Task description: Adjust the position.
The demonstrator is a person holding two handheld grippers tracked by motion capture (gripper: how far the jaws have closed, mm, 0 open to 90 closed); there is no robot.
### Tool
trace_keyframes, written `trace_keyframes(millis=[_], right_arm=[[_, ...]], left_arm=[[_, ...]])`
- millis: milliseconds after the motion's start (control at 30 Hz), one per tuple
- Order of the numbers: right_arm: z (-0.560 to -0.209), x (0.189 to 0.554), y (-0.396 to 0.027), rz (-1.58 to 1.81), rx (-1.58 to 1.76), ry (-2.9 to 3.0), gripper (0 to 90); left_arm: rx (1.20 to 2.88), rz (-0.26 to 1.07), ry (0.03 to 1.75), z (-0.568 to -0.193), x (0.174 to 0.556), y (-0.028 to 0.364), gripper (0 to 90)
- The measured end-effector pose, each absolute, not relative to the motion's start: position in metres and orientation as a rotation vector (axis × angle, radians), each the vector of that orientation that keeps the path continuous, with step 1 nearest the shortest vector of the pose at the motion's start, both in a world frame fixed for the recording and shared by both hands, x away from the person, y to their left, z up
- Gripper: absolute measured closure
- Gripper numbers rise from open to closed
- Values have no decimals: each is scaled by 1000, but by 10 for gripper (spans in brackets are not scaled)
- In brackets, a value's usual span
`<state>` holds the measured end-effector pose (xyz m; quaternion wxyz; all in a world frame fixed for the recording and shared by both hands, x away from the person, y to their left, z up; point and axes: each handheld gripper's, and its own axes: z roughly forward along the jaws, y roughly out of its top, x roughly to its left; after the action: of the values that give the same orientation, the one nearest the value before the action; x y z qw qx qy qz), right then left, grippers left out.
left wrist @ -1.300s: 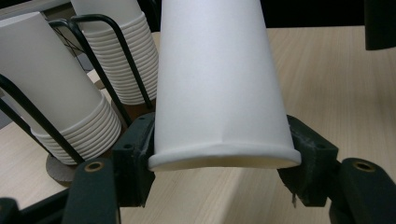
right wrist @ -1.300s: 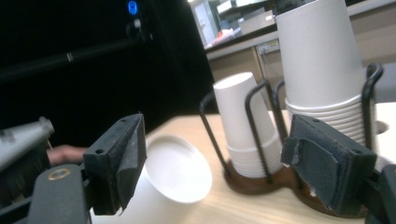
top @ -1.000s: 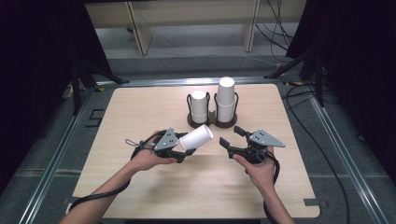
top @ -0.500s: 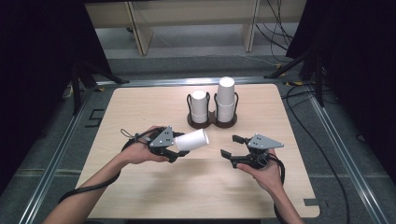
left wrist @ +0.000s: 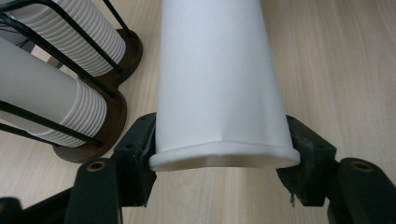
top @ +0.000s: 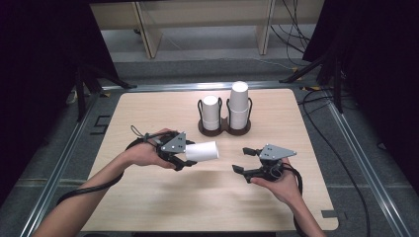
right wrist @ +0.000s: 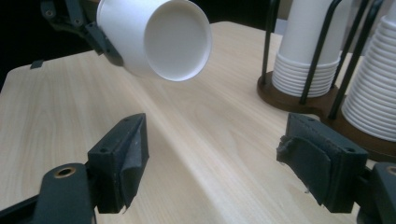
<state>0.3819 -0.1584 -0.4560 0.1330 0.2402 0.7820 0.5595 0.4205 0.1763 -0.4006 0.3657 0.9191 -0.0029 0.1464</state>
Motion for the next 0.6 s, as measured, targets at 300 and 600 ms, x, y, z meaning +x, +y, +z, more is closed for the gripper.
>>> trace_keyframes(millis=[300,600], right_arm=[[-456,384,-152,1588,641,2346,229],[-457,384,-149,1572,588,2397,229]], left_arm=[[2490,345,-91,-392,420,170,365],[2569,324,-156,-388,418,163,365]])
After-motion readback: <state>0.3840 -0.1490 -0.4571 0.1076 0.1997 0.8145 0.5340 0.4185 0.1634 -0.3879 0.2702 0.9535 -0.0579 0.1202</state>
